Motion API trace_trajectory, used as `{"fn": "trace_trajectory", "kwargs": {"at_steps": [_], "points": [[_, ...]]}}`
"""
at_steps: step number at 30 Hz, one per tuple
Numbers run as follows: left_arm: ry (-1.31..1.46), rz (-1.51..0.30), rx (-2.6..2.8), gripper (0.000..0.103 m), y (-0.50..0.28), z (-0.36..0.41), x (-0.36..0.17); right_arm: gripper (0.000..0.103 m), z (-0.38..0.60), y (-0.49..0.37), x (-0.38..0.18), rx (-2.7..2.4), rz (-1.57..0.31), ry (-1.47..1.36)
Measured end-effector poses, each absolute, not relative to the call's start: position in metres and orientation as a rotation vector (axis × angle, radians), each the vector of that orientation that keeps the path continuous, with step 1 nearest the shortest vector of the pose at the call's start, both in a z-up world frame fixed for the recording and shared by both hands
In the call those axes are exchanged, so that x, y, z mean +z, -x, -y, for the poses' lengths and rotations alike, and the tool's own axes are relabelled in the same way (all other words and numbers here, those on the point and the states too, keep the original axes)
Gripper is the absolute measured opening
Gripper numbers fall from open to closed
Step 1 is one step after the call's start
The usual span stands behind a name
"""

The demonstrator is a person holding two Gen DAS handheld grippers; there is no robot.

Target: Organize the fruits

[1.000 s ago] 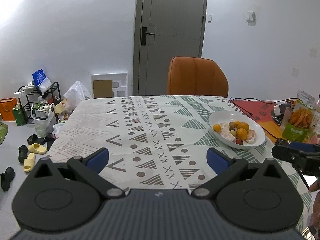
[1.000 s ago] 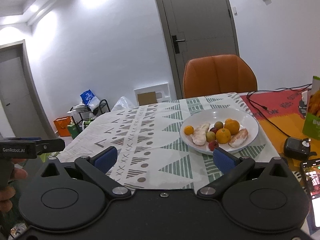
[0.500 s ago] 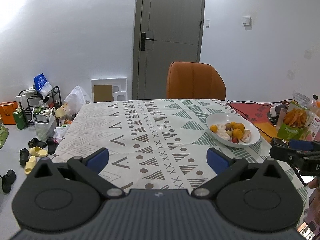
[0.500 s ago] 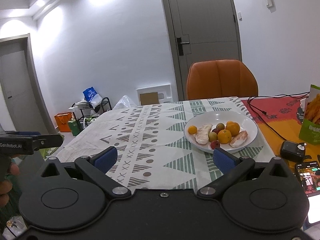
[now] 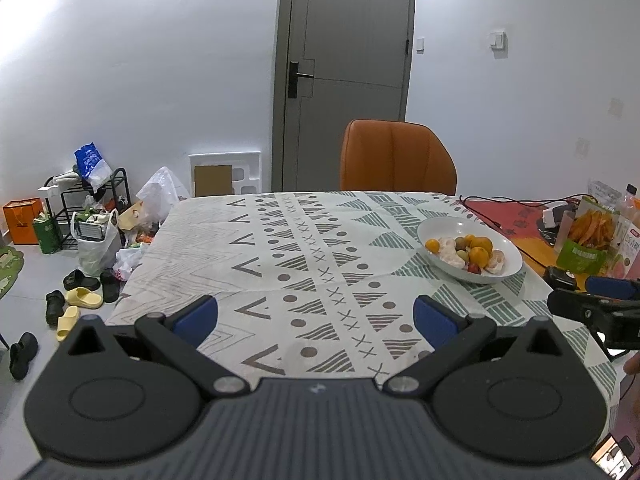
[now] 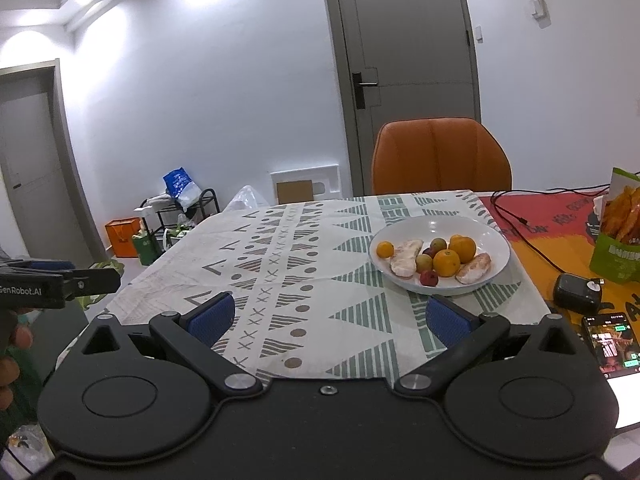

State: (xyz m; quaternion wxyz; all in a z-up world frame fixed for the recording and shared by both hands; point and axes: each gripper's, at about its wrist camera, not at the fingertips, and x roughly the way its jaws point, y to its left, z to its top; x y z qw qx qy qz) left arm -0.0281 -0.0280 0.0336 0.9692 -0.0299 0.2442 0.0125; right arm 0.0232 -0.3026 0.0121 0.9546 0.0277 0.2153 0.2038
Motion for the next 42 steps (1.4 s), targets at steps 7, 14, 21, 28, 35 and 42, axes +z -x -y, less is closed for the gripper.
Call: {"fn": "trace_trajectory", "kwargs": {"at_steps": [7, 14, 21, 28, 35, 42], "points": [[0.063, -0.495, 0.027, 0.103, 0.0275, 0.0269, 0.0337, 0.103, 0.3004, -0.0246, 0.0114, 0.421, -0.437, -0.052], [0.061, -0.494, 0.027, 0.103, 0.0272, 0.0275, 0.0346, 0.103, 0.3004, -0.0238, 0.0102, 0.426, -0.439, -0.052], [0.059, -0.495, 0.026, 0.103, 0.0262, 0.029, 0.0353, 0.103, 0.2998, -0.0229, 0.0106, 0.433, -0.436, -0.055], [0.059, -0.497, 0.026, 0.103, 0.0261, 0.0286, 0.0344, 0.103, 0.2998, -0.0233, 0.0098, 0.432, -0.44, -0.053], [0.059, -0.498, 0.026, 0.103, 0.026, 0.029, 0.0342, 0.103, 0.3005, -0.0237, 0.0081, 0.431, -0.441, -0.056], [0.059, -0.498, 0.026, 0.103, 0.0263, 0.0289, 0.0337, 0.103, 0.3008, -0.0246, 0.0083, 0.431, -0.438, -0.057]]}}
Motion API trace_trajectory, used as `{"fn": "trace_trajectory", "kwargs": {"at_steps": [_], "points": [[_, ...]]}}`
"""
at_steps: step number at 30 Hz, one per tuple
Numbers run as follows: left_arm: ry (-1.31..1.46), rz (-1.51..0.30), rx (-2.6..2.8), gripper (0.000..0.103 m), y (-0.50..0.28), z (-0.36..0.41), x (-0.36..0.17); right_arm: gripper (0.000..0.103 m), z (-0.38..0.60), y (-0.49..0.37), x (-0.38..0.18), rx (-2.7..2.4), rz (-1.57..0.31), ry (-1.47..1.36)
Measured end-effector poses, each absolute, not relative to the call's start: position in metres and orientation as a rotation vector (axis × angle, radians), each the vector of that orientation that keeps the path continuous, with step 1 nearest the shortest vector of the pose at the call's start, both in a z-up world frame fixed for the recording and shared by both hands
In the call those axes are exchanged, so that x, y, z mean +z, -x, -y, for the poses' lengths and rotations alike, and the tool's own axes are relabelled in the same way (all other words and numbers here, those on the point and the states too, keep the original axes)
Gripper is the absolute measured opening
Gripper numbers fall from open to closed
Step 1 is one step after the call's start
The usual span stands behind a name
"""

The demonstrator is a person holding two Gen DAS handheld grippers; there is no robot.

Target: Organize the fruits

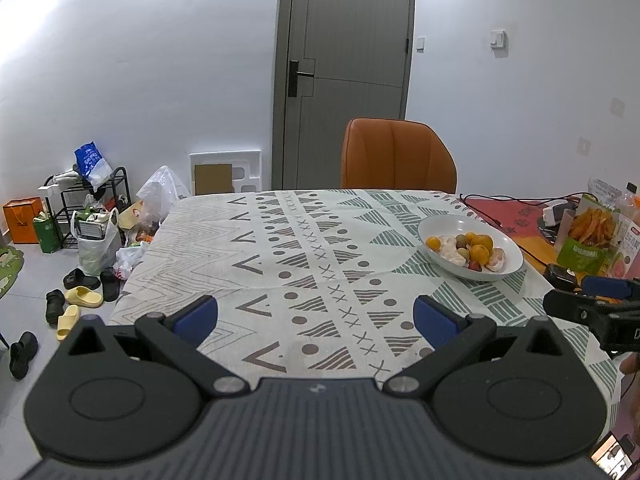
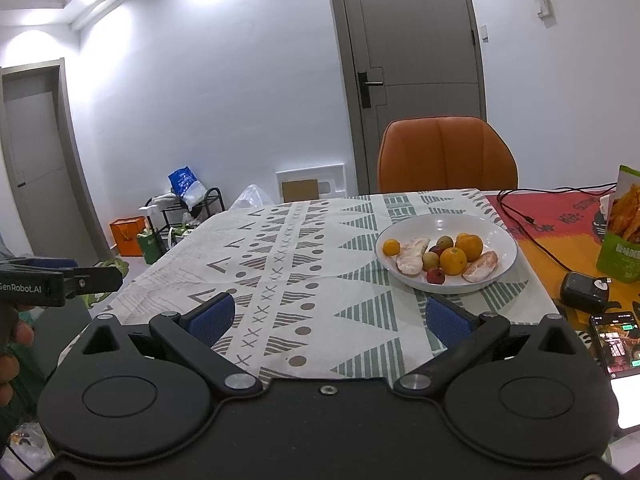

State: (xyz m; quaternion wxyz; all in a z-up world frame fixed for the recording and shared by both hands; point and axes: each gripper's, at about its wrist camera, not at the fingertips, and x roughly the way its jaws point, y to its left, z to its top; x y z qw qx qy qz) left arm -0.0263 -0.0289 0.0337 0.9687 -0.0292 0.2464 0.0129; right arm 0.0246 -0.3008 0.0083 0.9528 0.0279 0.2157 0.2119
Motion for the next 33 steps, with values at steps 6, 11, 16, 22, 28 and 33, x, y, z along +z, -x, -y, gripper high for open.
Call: {"fn": "trace_trajectory", "kwargs": {"at_steps": [6, 11, 16, 22, 28, 33], "points": [[0.06, -0.498, 0.026, 0.103, 0.0262, 0.0288, 0.0337, 0.103, 0.3008, -0.0243, 0.0082, 0.436, -0.439, -0.059], [0.059, -0.498, 0.026, 0.103, 0.0262, 0.0289, 0.0338, 0.103, 0.3013, -0.0244, 0.0084, 0.435, -0.441, -0.059], [0.058, -0.497, 0.027, 0.103, 0.026, 0.0288, 0.0338, 0.103, 0.3006, -0.0247, 0.0084, 0.437, -0.439, -0.055], [0.06, -0.498, 0.029, 0.103, 0.0272, 0.0284, 0.032, 0.103, 0.3004, -0.0243, 0.0079, 0.437, -0.441, -0.057], [0.059, -0.498, 0.028, 0.103, 0.0271, 0.0283, 0.0322, 0.103, 0.3004, -0.0242, 0.0073, 0.437, -0.442, -0.058], [0.057, -0.494, 0.022, 0.103, 0.0289, 0.0281, 0.0303, 0.103, 0.3, -0.0237, 0.0069, 0.435, -0.444, -0.059]]}}
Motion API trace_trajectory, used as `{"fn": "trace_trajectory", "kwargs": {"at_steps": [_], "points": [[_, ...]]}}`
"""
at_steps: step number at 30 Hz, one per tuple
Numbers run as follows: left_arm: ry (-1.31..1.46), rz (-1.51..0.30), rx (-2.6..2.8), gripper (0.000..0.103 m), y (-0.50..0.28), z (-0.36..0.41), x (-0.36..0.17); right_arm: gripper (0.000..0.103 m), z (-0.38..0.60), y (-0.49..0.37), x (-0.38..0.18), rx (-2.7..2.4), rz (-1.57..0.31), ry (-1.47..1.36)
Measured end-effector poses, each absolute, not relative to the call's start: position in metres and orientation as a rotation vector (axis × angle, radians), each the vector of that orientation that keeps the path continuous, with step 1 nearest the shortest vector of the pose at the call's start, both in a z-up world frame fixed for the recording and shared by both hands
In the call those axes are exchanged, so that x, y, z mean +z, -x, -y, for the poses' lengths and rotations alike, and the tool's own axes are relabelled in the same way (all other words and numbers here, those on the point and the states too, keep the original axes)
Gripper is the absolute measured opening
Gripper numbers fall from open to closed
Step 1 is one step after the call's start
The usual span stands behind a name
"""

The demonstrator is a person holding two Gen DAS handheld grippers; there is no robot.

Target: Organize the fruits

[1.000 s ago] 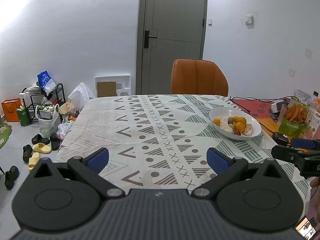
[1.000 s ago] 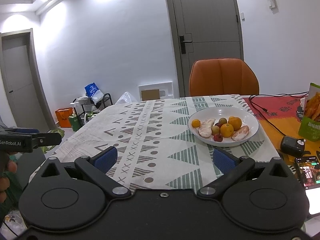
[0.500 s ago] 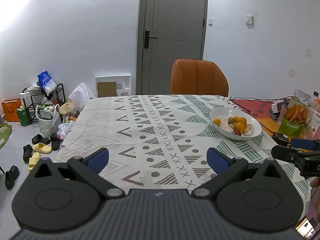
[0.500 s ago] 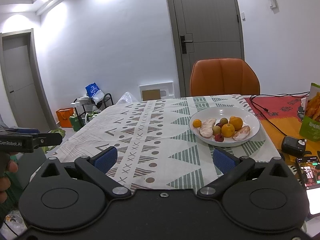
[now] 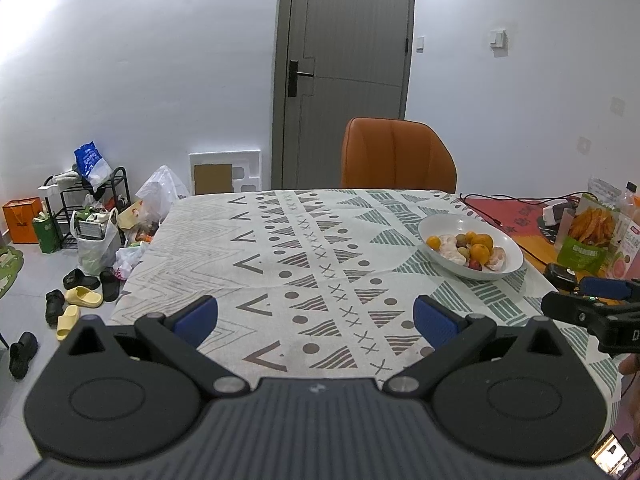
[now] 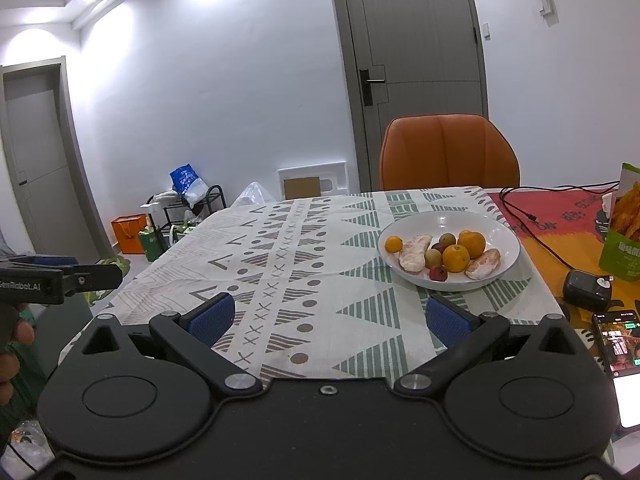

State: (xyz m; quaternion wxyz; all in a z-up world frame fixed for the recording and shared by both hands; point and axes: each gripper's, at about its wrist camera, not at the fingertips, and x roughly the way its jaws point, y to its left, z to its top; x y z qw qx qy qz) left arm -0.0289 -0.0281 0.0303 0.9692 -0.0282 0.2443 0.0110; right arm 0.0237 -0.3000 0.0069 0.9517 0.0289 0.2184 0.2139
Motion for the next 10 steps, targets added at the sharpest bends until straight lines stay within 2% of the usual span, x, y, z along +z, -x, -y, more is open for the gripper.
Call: {"fn": "trace_trajectory", "kwargs": {"at_steps": [10], "points": [[0.057, -0.494, 0.019, 0.103, 0.0295, 0.0282, 0.0303, 0.103, 0.2998, -0.0228, 0.0056, 0.435, -0.448, -0.059]]}}
